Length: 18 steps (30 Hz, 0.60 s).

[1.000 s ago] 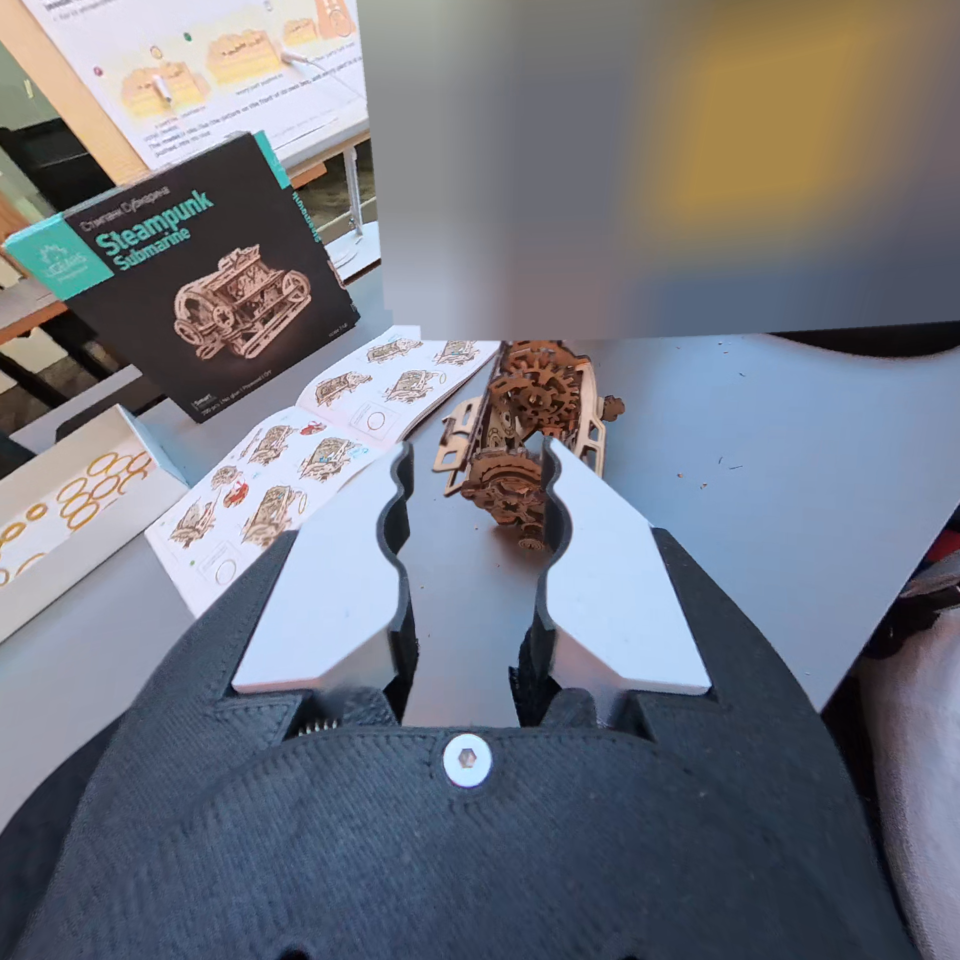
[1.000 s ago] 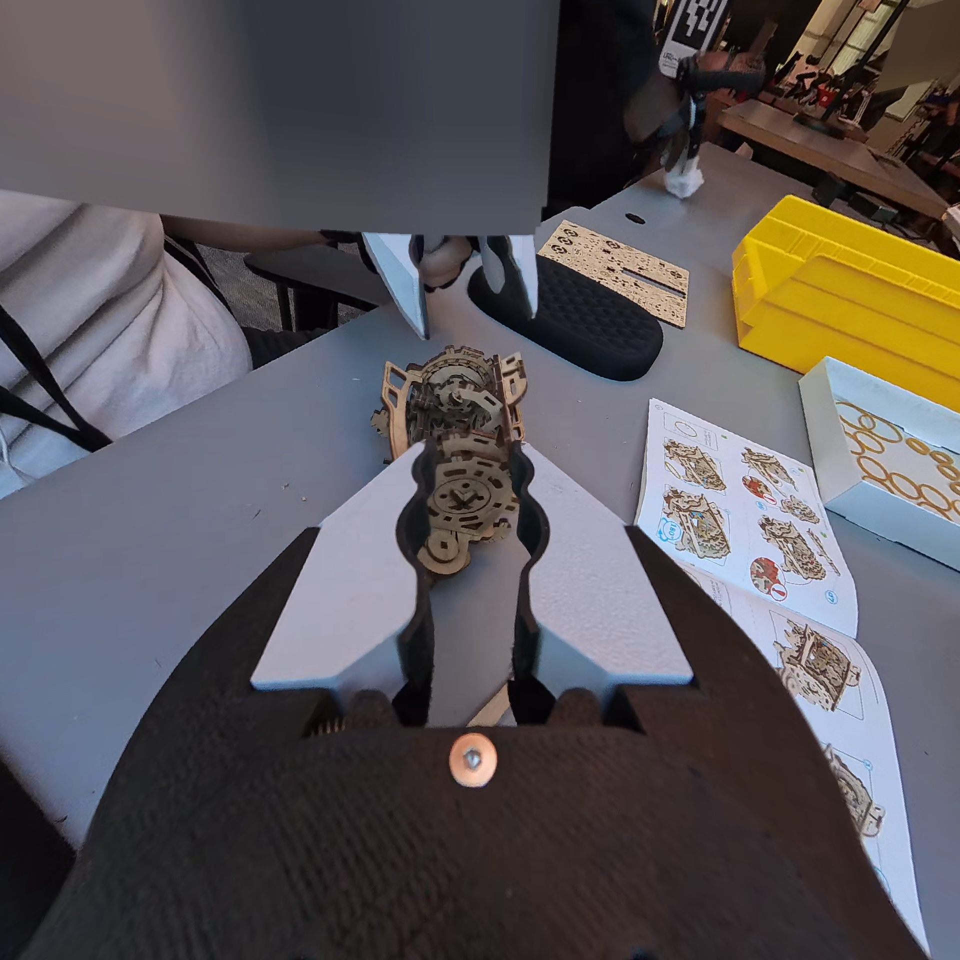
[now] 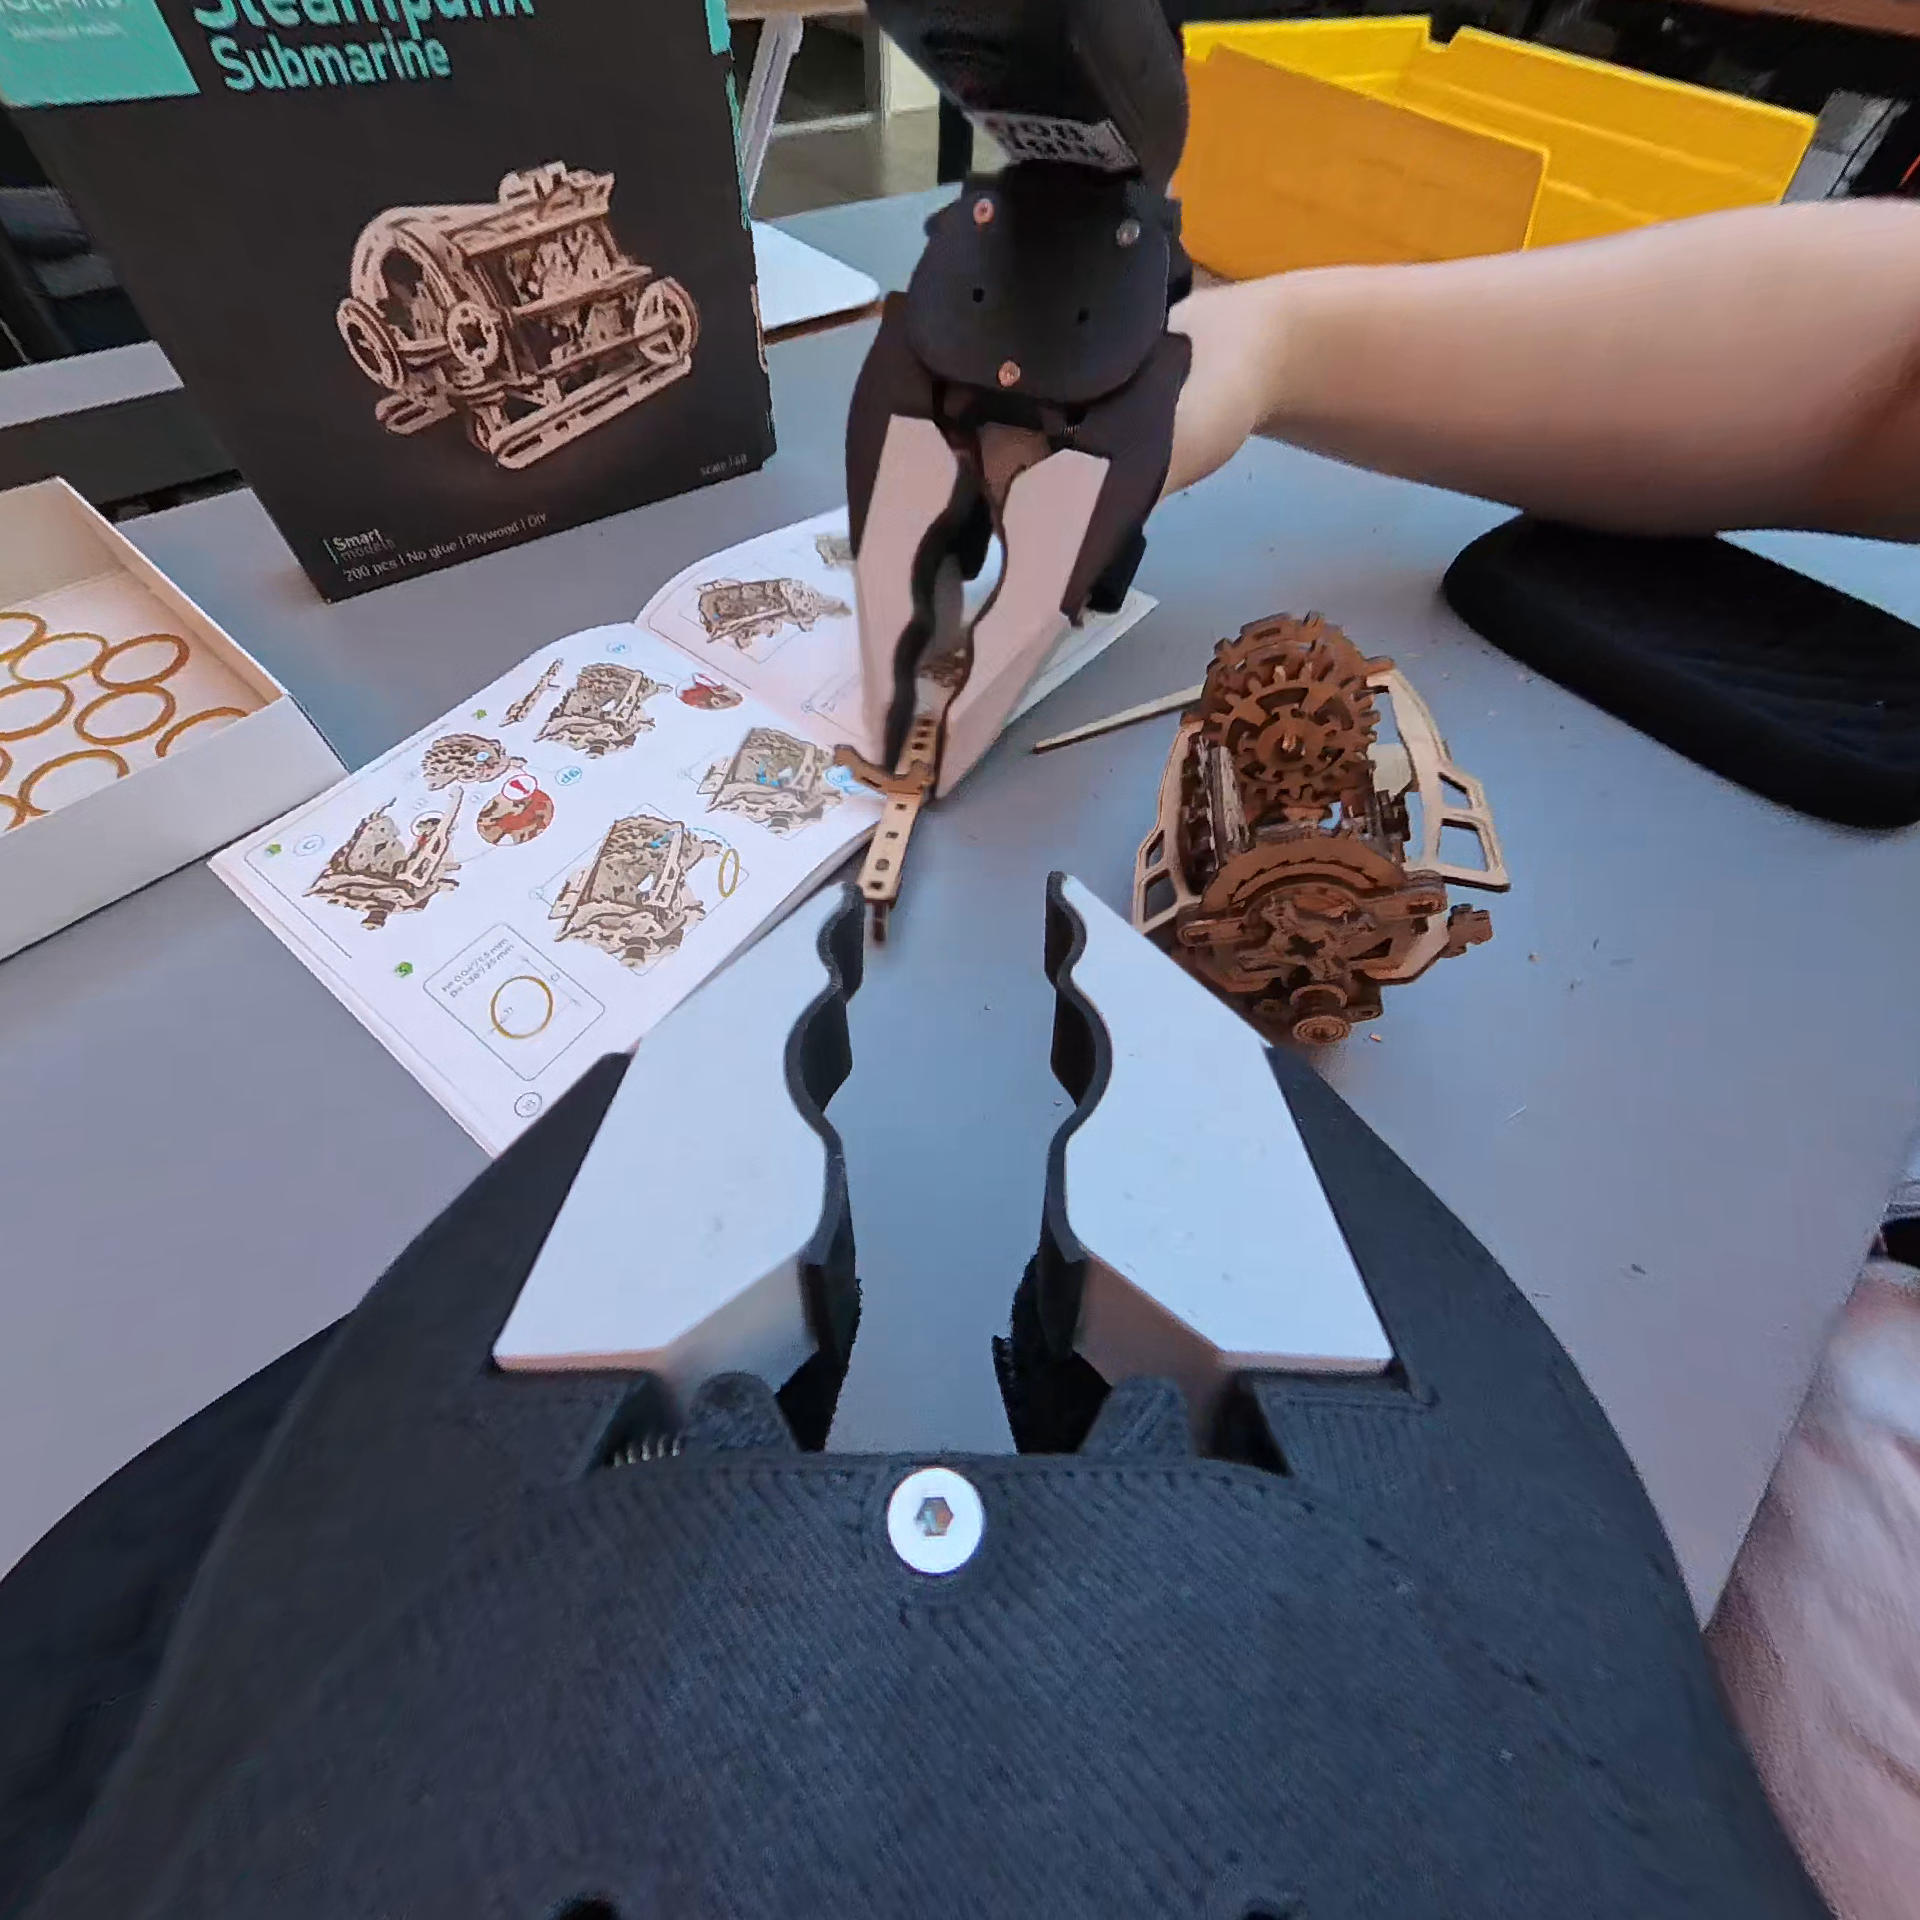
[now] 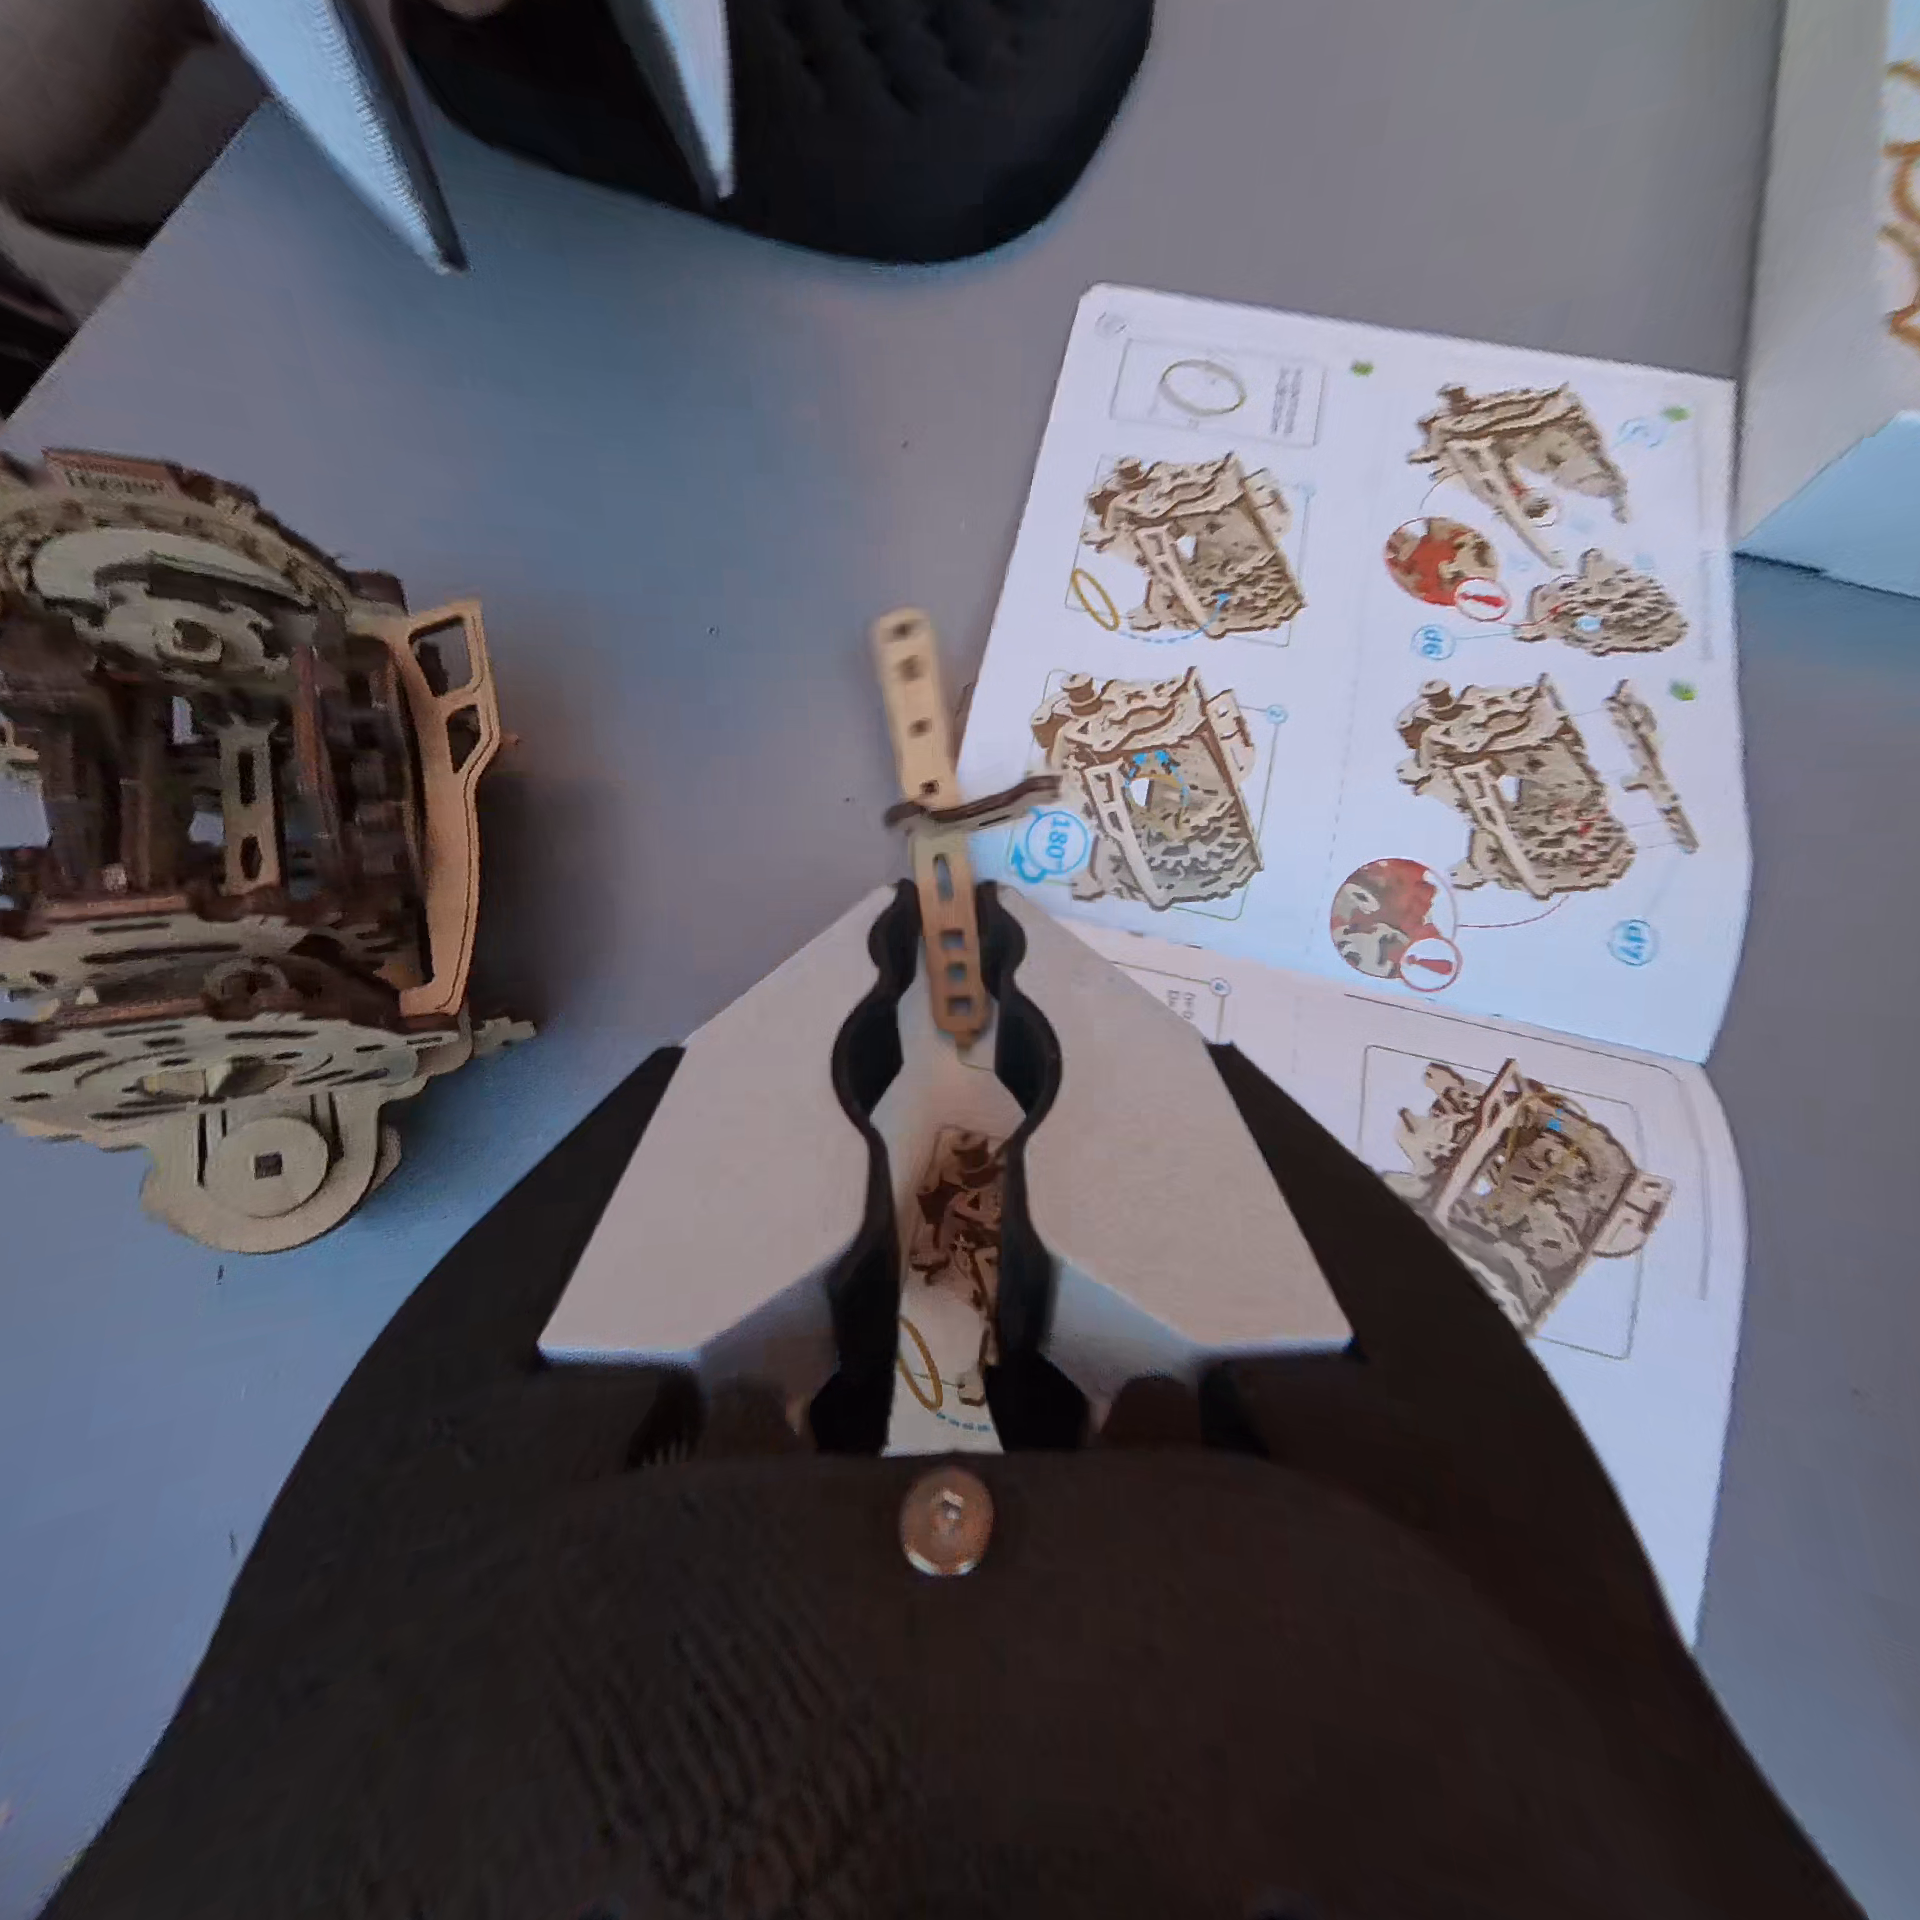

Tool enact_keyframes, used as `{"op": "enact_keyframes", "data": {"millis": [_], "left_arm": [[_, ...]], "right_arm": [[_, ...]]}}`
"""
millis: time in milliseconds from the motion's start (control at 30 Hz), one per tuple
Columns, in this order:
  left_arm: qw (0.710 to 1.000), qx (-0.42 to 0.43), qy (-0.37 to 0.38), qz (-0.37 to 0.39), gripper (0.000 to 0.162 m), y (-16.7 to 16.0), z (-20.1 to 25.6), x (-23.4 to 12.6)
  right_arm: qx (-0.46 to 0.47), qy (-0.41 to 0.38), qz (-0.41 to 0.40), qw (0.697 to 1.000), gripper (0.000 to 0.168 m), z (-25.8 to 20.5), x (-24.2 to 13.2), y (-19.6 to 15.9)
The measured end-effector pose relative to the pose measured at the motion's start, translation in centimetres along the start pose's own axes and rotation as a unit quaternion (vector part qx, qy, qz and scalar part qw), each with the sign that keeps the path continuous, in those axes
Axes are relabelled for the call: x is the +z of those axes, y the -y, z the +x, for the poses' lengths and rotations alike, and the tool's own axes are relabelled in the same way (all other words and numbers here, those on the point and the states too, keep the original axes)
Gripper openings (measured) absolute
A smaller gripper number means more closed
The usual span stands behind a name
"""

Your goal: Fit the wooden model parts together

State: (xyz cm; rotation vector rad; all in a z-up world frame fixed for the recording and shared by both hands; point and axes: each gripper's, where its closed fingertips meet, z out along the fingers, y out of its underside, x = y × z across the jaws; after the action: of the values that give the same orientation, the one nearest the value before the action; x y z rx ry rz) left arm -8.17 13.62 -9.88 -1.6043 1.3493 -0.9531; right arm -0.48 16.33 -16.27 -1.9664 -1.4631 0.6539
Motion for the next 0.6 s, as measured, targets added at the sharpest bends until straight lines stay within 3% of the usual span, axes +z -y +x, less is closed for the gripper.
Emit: {"op": "enact_keyframes", "data": {"millis": [100,200,367,600], "left_arm": [[1.0,-0.002,-0.013,-0.019,0.032,-0.4,-0.1,0.5],[1.0,-0.021,-0.021,0.001,0.033,0.4,-0.6,0.6],[0.975,-0.155,-0.148,0.063,0.038,2.9,0.9,-0.1],[0.912,-0.305,-0.261,0.083,0.033,5.2,1.3,-0.6]], "right_arm": [[-0.046,-0.01,0.015,0.999,0.009,-0.8,-0.2,0.7],[-0.165,-0.085,0.064,0.981,0.009,-2.4,-1.6,3.1],[-0.382,-0.298,0.041,0.874,0.01,-4.1,-5.3,5.9],[-0.532,-0.424,0.012,0.733,0.01,-6.0,-7.1,7.8]]}}
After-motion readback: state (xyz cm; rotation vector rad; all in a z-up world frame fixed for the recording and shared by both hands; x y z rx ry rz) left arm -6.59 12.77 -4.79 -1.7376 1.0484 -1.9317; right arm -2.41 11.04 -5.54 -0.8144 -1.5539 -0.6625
